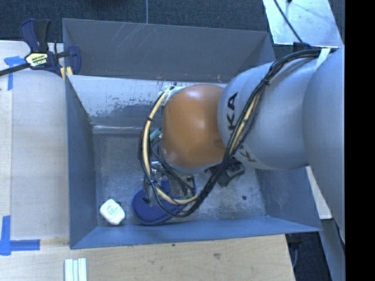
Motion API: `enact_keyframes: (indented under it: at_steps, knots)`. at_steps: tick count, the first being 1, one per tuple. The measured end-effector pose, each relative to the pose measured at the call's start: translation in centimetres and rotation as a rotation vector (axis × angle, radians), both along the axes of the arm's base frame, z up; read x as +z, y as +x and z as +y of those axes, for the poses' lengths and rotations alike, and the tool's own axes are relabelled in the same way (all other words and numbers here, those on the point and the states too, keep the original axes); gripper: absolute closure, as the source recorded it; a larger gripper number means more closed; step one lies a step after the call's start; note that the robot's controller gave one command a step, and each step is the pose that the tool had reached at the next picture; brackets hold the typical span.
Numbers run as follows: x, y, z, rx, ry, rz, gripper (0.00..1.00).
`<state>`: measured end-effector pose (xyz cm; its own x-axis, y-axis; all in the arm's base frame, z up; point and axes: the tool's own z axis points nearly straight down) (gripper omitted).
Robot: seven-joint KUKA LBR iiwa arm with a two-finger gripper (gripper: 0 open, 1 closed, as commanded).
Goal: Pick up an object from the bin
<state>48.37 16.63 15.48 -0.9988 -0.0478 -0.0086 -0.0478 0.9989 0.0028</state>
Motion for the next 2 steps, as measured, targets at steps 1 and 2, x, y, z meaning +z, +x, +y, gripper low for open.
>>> enact_keyframes:
  at_steps: [1,2]
  knots:
    - [-0.5,-0.1,-0.1,-0.003,-0.003,0.007,0.0]
    - [-8.2,0.1,-2.8,-0.047,-0.001,0.01,0.0]
